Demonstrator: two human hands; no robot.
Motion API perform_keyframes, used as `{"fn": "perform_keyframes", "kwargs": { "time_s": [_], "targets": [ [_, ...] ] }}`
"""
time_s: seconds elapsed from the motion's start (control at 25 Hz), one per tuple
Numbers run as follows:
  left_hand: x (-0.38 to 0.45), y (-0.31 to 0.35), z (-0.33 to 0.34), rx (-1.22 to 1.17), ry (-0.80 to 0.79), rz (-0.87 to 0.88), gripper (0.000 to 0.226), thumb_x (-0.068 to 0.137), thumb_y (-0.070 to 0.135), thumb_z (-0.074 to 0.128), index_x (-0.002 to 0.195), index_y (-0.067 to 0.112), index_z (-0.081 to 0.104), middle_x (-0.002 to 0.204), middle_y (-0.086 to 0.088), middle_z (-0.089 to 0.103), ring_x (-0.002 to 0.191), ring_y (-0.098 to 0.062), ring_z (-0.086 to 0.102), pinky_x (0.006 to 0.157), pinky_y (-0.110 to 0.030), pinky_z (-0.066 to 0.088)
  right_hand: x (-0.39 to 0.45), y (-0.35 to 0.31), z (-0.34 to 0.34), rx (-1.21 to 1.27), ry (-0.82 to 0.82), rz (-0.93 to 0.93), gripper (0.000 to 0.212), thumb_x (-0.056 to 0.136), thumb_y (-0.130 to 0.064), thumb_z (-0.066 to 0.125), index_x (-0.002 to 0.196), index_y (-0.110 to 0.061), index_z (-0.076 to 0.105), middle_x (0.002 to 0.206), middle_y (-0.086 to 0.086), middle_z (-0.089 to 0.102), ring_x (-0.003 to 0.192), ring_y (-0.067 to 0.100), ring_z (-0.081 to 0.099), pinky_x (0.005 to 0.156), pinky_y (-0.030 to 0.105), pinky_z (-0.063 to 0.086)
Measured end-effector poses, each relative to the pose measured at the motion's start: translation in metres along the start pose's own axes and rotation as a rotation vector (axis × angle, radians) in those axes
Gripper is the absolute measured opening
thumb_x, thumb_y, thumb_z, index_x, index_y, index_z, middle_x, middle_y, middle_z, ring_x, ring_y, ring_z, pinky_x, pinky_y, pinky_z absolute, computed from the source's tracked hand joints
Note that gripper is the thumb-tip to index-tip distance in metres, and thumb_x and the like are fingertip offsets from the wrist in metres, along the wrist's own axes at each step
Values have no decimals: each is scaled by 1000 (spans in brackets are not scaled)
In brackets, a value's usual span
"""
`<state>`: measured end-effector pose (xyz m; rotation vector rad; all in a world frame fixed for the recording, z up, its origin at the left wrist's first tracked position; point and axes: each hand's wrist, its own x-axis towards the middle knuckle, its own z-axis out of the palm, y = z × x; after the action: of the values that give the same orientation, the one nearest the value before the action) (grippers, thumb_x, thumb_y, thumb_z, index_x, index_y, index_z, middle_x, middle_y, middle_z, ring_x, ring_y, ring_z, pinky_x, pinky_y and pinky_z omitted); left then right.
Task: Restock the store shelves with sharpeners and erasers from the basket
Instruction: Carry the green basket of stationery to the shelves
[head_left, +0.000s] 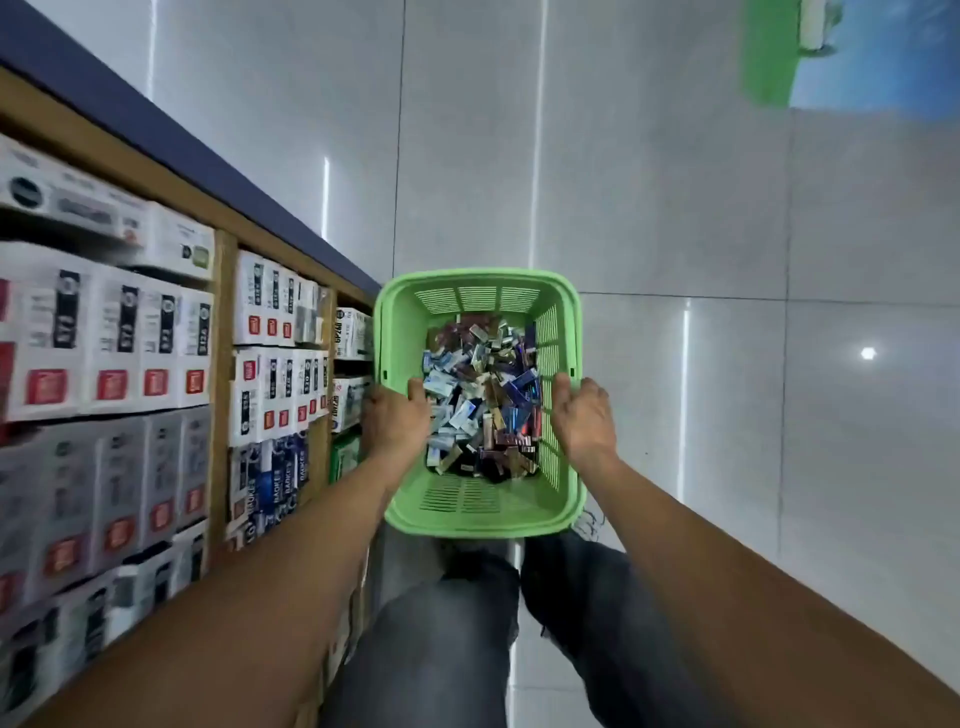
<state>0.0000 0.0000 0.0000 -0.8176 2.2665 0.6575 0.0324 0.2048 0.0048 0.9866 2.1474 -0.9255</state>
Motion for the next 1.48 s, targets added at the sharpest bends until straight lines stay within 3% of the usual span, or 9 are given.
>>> {"fn": "perform_keyframes", "kwargs": {
  "time_s": [0.12, 0.28, 0.4, 0.48, 0.64, 0.84, 1.0, 1.2, 1.48],
  "targets": [
    [42, -13, 25, -17, 14, -90, 78, 101, 60, 27, 143, -5, 36, 85, -8, 57, 55, -15, 50, 43, -24, 35, 32, 9, 24, 61, 7, 73, 68, 103, -57, 18, 136, -3, 44, 139, 19, 47, 124, 33, 52, 109, 52, 42],
    [52, -18, 34, -11, 82, -56, 72, 102, 59, 25, 131, -3, 48, 112, -17, 59, 67, -15, 48, 46, -25, 29, 53, 18, 34, 20, 91, 60, 67, 105, -53, 14, 121, -2, 54, 121, 15, 56, 103, 24, 56, 100, 46, 47],
    [33, -10, 18, 21, 161, 81, 56, 105, 51, 30, 111, 2, 55, 91, -10, 55, 67, -16, 48, 49, -25, 29, 44, 15, 13, -35, 117, 61, 65, 106, -51, 14, 121, -3, 55, 117, 16, 58, 98, 26, 56, 93, 44, 46],
    [15, 4, 3, -4, 218, 146, 46, 105, 48, 34, 97, 7, 54, 79, -5, 51, 65, -18, 48, 51, -26, 31, 30, 7, -13, -78, 167, 47, 65, 106, -52, 13, 110, -6, 58, 105, 15, 61, 86, 25, 56, 78, 38, 47],
    [-49, 65, -55, -66, 261, 263, 43, 105, 46, 35, 84, 13, 54, 61, 1, 44, 50, -17, 39, 49, -24, 30, -26, -20, -101, -117, 260, 41, 58, 106, -51, 14, 77, -14, 49, 72, 4, 54, 56, 11, 46, 49, 26, 28],
    [-155, 176, -135, -117, 239, 334, 40, 107, 41, 34, 84, 14, 53, 60, 2, 49, 47, -11, 42, 43, -23, 30, -97, -62, -235, -84, 423, 0, 55, 107, -45, 20, 70, -15, 45, 59, 0, 45, 46, 11, 39, 43, 23, 22],
    [-238, 265, -185, -77, 336, 411, 43, 107, 45, 31, 79, 16, 48, 60, 1, 51, 52, -14, 48, 50, -28, 29, -140, -93, -345, -22, 547, -60, 57, 106, -47, 19, 73, -12, 50, 64, 5, 55, 46, 14, 41, 43, 23, 22],
    [-305, 383, -231, -76, 394, 512, 48, 105, 49, 30, 77, 15, 48, 66, -2, 55, 61, -25, 54, 58, -33, 39, -179, -133, -483, 14, 650, -54, 52, 107, -45, 21, 76, -11, 45, 58, -2, 36, 48, 12, 31, 45, 26, 17],
    [-339, 551, -279, -96, 429, 671, 47, 105, 48, 32, 78, 15, 51, 67, -1, 58, 61, -21, 56, 55, -31, 40, -159, -193, -640, 48, 804, -58, 62, 106, -47, 19, 79, -7, 57, 70, 8, 52, 67, 29, 48, 62, 35, 37]
  ]
}}
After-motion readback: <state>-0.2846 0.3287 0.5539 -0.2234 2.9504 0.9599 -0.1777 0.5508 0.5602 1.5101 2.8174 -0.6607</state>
